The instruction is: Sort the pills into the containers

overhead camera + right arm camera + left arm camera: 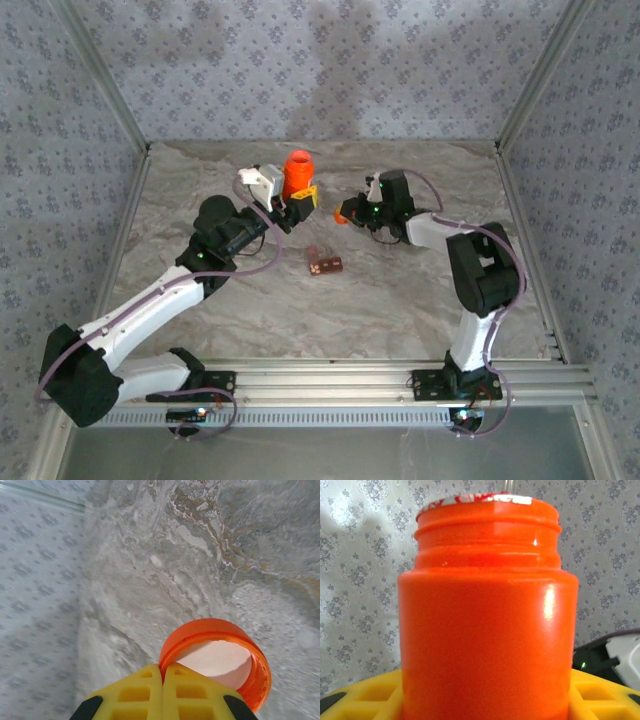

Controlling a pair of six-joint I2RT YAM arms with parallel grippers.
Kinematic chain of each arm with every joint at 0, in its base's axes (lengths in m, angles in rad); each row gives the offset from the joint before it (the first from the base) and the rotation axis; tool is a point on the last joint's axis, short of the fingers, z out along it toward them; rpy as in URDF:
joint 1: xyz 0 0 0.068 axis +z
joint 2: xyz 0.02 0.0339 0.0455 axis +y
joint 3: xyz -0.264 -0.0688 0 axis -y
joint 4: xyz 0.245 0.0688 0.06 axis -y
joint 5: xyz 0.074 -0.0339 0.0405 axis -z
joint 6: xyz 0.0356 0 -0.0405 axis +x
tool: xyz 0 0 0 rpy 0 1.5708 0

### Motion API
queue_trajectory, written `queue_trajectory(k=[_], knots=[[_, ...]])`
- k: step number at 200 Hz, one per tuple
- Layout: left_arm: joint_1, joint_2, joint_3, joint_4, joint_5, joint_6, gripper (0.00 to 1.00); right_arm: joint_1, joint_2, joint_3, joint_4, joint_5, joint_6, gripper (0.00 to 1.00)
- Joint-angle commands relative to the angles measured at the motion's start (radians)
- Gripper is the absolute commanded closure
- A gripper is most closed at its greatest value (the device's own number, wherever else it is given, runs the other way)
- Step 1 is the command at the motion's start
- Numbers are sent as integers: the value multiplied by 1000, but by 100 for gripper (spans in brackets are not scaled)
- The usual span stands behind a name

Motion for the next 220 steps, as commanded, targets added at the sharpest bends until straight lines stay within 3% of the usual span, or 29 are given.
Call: queue_trajectory(k=[1, 55, 206, 220], knots=[[6, -29, 19, 8, 19, 2, 100, -1, 65, -47, 390, -84, 218, 100], [6, -13, 34, 0, 28, -6, 100, -3, 198, -94, 619, -60, 352, 100], [2, 25, 62, -15, 38, -10, 100, -39, 299, -204, 833, -34, 427, 100], [-1, 28, 65, -16, 37, -8, 100, -43, 297, -214, 839, -31, 429, 93]])
